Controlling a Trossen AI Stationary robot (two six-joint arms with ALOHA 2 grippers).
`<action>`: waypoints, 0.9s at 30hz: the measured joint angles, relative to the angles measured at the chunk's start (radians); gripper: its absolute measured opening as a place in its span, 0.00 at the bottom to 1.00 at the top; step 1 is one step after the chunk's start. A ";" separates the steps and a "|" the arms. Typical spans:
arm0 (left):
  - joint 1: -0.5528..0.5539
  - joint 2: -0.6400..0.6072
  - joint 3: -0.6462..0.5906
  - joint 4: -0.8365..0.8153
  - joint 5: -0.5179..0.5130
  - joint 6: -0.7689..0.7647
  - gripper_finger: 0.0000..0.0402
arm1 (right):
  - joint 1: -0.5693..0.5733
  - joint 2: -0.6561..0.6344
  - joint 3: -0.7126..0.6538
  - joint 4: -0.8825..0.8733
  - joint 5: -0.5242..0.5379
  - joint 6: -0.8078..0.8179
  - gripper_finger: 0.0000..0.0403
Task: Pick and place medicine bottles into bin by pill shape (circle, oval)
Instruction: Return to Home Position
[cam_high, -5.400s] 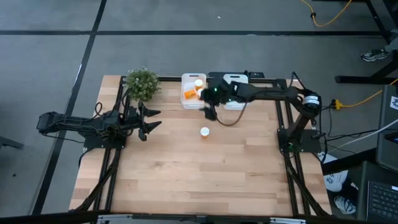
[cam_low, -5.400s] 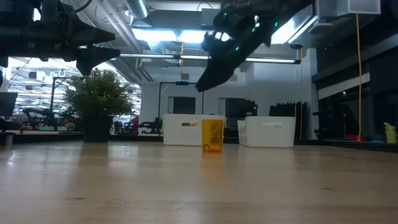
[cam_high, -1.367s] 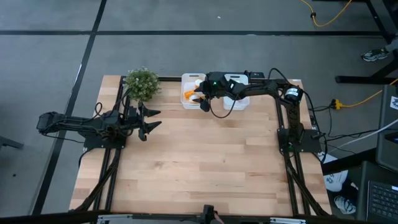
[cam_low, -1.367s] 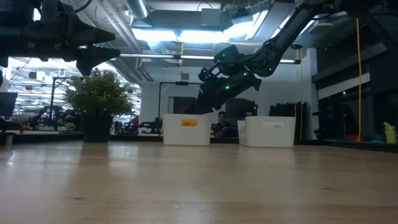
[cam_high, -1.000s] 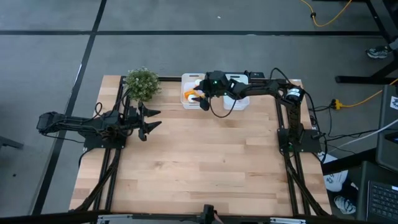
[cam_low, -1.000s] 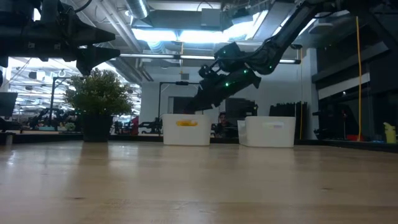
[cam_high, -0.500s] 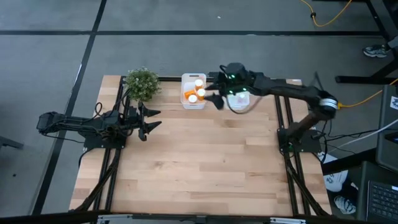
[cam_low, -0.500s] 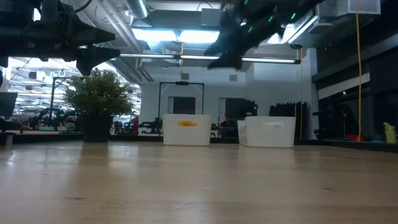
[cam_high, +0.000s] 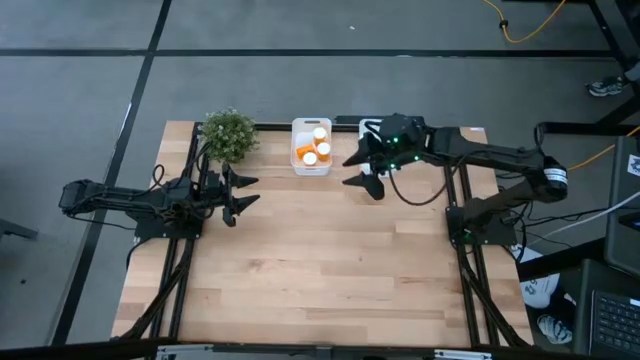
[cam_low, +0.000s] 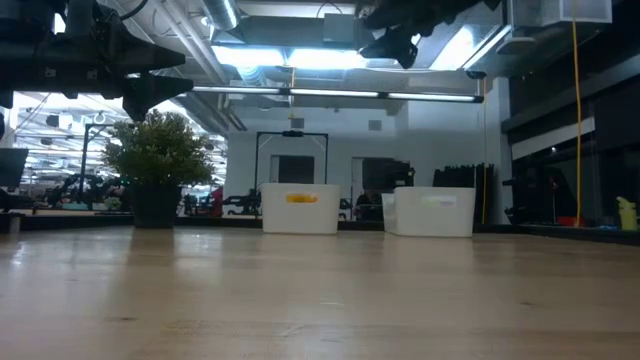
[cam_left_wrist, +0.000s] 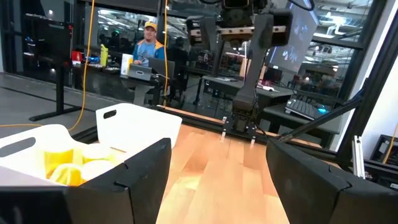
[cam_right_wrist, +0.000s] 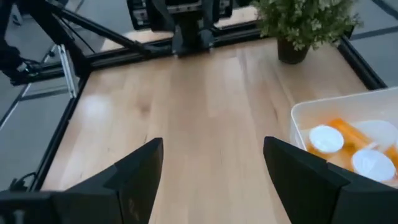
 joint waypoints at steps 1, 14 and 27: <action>0.000 0.000 0.000 0.000 0.000 0.000 0.64 | 0.008 -0.001 0.000 -0.012 0.003 -0.001 0.69; 0.000 0.000 0.000 0.000 0.000 0.000 0.64 | 0.153 -0.305 -0.354 0.059 0.005 0.003 0.69; 0.000 0.000 0.000 0.000 0.000 0.000 0.64 | 0.224 -1.057 -0.942 0.504 0.117 0.130 0.69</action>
